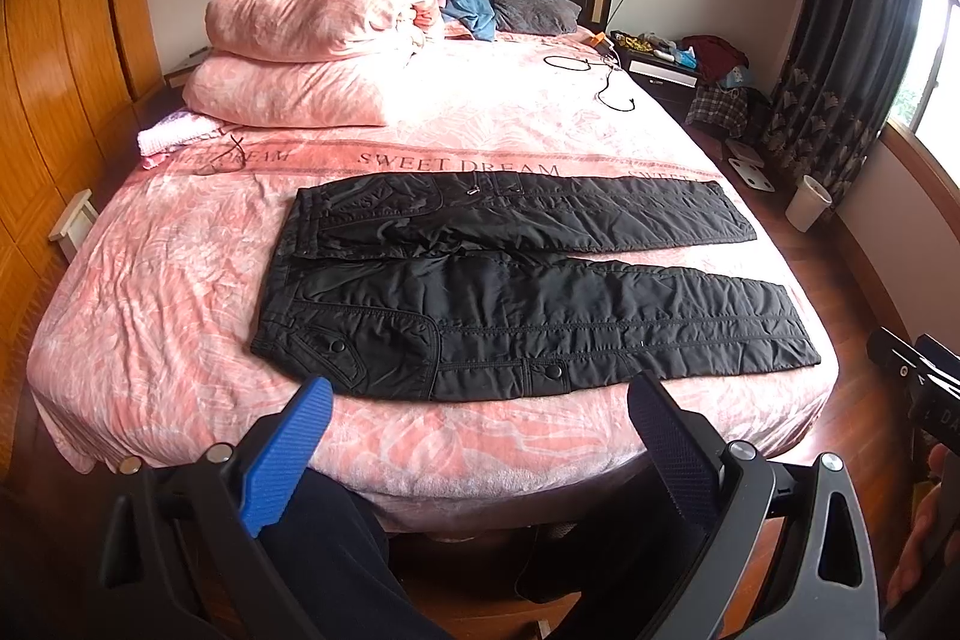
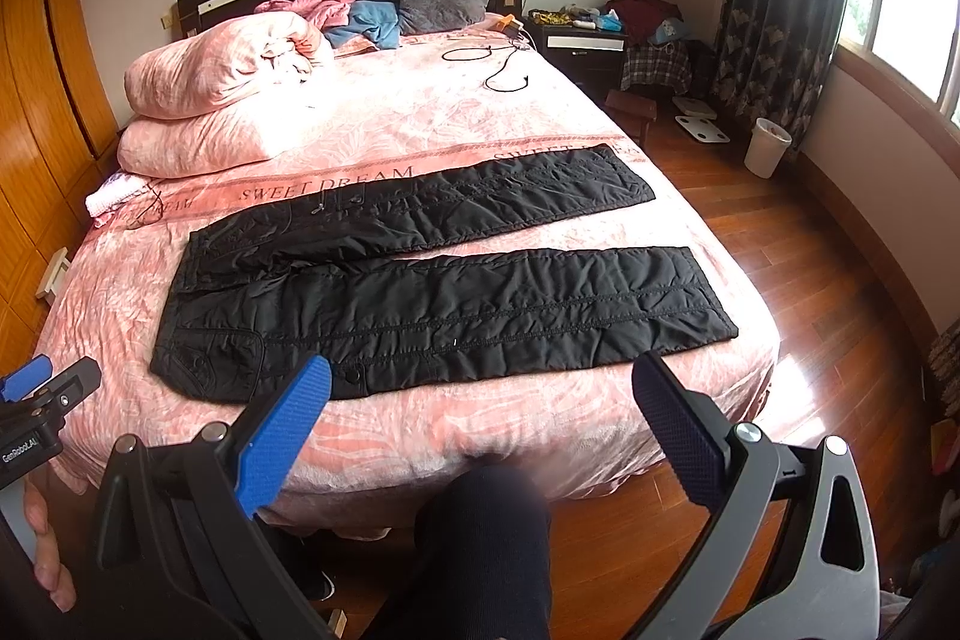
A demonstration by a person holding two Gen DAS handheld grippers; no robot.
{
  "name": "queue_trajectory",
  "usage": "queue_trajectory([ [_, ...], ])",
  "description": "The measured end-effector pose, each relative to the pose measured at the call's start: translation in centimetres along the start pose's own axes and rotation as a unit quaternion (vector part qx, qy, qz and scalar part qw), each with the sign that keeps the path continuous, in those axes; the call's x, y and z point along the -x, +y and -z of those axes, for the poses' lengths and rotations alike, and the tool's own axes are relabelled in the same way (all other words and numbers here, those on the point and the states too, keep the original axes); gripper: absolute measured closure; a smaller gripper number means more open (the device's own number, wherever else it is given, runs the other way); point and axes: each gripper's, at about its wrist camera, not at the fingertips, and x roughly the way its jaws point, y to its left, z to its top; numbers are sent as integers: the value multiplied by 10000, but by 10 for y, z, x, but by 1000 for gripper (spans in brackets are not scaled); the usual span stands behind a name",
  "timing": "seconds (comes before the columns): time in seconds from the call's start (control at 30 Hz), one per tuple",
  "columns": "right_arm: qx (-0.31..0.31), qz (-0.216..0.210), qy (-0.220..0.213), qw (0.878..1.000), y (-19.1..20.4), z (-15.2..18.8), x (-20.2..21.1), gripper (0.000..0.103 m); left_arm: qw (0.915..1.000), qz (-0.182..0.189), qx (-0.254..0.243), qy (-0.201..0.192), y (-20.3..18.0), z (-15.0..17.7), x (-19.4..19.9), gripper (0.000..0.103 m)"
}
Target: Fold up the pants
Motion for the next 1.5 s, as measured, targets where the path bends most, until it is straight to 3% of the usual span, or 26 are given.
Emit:
queue_trajectory([
  [0.57, -5, -10, -1, 10000, 2, -2, -1, 3, 10000, 13, 6, 22, -1, -1, 0, 4],
  [0.93, 6, 38, -61, 10000, -2, -3, -10, 3, 9995, 258, 100, 122, 9, -9, -19, 4],
  [1.03, -46, -20, 57, 10000, -16, -2, -33, 3, 9985, 457, 222, 196, 31, -13, -32, 4],
  [1.1, -204, -371, 291, 9987, -32, -3, -60, 3, 9982, 538, 186, 206, 48, -14, -48, 4],
  [1.2, -684, -941, 828, 9897, -65, 4, -112, 3, 9986, 274, 69, 445, 79, -8, -86, 4],
  [1.3, -1235, -1499, 1345, 9717, -100, 17, -166, 3, 9875, 463, 580, 1393, 132, -3, -143, 4],
  [1.4, -1597, -1719, 1604, 9588, -124, 31, -208, 3, 9788, 477, 1281, 1529, 190, 1, -187, 4],
  [1.5, -1700, -1665, 1693, 9564, -140, 44, -236, 3, 9530, 995, 2331, 1662, 245, 12, -231, 4],
])
